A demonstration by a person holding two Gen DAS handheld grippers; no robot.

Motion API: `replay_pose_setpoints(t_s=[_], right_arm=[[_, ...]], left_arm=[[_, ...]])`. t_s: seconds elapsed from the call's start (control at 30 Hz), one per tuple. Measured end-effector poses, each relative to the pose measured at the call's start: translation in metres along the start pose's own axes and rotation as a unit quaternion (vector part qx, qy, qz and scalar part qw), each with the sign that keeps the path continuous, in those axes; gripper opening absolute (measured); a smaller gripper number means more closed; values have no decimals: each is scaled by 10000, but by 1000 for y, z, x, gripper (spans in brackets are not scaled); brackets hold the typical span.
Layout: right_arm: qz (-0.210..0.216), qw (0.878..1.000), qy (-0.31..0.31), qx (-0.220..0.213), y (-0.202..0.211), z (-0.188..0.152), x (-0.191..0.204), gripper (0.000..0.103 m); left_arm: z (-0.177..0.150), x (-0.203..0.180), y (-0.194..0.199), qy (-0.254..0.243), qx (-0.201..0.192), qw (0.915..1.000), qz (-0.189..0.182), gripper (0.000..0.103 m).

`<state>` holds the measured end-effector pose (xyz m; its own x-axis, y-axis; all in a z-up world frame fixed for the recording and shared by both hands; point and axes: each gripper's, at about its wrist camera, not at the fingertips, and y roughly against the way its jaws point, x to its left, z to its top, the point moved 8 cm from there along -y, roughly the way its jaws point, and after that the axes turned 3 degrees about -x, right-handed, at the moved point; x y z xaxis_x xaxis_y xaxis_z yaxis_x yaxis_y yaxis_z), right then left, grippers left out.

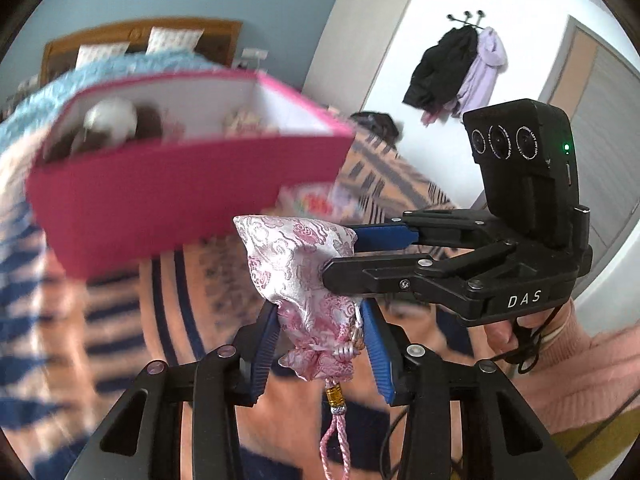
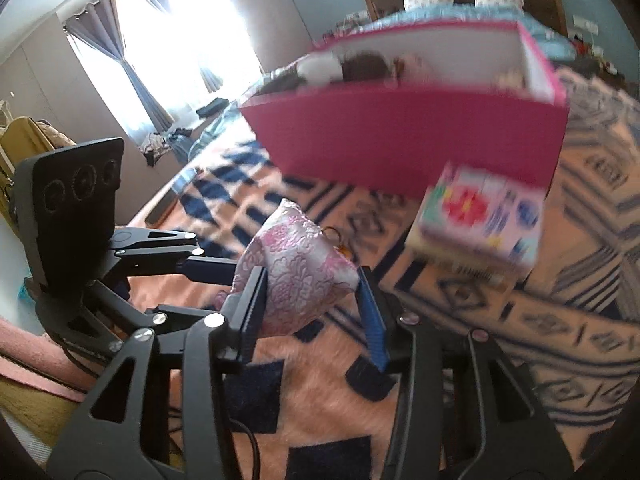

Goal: Organize objects
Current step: 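Lift the pink pouch over the box, lower it in, open the right gripper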

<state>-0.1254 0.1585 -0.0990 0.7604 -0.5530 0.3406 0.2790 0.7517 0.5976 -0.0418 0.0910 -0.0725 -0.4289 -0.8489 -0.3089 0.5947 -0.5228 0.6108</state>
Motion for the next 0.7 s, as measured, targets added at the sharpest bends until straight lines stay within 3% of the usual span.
replay_pose_setpoints(t_s=[0.37, 0.5, 0.7], right_arm=[[-529, 9904, 705, -1060, 46, 121, -21, 46], [-634, 9865, 768, -1302, 44, 161, -37, 46], [-825, 9862, 694, -1255, 24, 199, -72, 46]], left_arm=[[129, 5, 5, -902, -651, 9921, 581, 42], [168, 18, -10, -1030, -672, 9886, 874, 42], [201, 52, -42, -862, -453, 9885, 1154, 42]])
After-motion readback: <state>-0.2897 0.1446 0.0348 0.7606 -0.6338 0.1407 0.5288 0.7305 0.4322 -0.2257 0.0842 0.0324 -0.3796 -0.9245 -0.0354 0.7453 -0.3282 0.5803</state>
